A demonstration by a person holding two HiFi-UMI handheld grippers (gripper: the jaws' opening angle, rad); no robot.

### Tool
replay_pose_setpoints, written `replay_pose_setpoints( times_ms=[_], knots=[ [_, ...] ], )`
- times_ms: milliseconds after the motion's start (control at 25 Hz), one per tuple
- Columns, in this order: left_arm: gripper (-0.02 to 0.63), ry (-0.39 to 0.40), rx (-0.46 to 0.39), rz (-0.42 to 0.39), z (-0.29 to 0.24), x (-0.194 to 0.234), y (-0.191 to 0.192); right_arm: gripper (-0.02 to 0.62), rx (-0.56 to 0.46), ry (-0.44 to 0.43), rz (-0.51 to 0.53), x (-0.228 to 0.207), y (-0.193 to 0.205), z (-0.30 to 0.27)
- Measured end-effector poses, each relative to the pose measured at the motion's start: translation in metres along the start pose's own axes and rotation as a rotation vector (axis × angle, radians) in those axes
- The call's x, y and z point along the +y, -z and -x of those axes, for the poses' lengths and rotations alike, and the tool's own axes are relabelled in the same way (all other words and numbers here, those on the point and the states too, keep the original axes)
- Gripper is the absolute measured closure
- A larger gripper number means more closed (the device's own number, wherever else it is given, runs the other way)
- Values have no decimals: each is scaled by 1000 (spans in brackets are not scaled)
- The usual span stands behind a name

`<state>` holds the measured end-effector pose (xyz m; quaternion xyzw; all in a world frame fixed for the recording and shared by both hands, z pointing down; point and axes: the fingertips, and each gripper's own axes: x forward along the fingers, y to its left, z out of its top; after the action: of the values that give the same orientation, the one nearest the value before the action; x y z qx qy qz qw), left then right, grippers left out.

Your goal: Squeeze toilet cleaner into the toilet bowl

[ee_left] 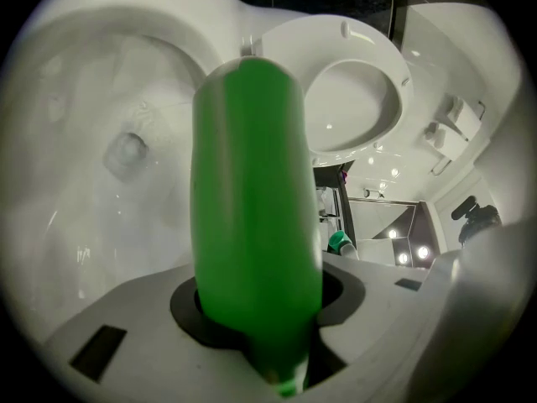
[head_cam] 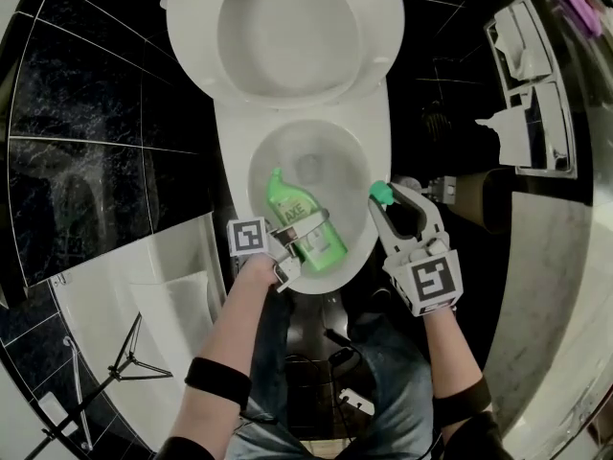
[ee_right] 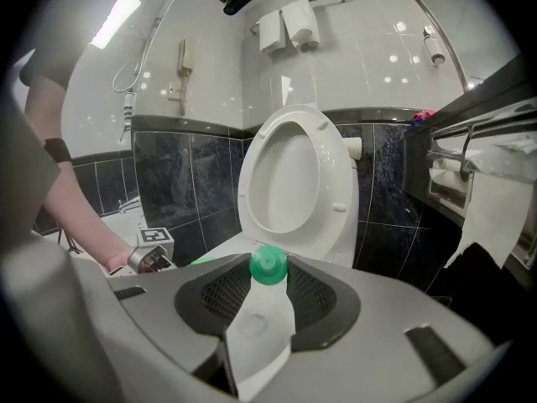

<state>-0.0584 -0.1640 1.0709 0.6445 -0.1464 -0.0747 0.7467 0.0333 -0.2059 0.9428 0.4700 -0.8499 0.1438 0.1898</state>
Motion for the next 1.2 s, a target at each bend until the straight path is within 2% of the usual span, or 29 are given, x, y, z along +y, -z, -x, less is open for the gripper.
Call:
replay_pose_setpoints(
  times_ms=[680,1200],
  knots=[
    [430,-41,62,2,-27,-3,-20,443,12,53,-38,-21,10,8],
    [430,-50,184,-41,-74,-14,-15,443,23,125,-70,-52,23,34]
  ],
)
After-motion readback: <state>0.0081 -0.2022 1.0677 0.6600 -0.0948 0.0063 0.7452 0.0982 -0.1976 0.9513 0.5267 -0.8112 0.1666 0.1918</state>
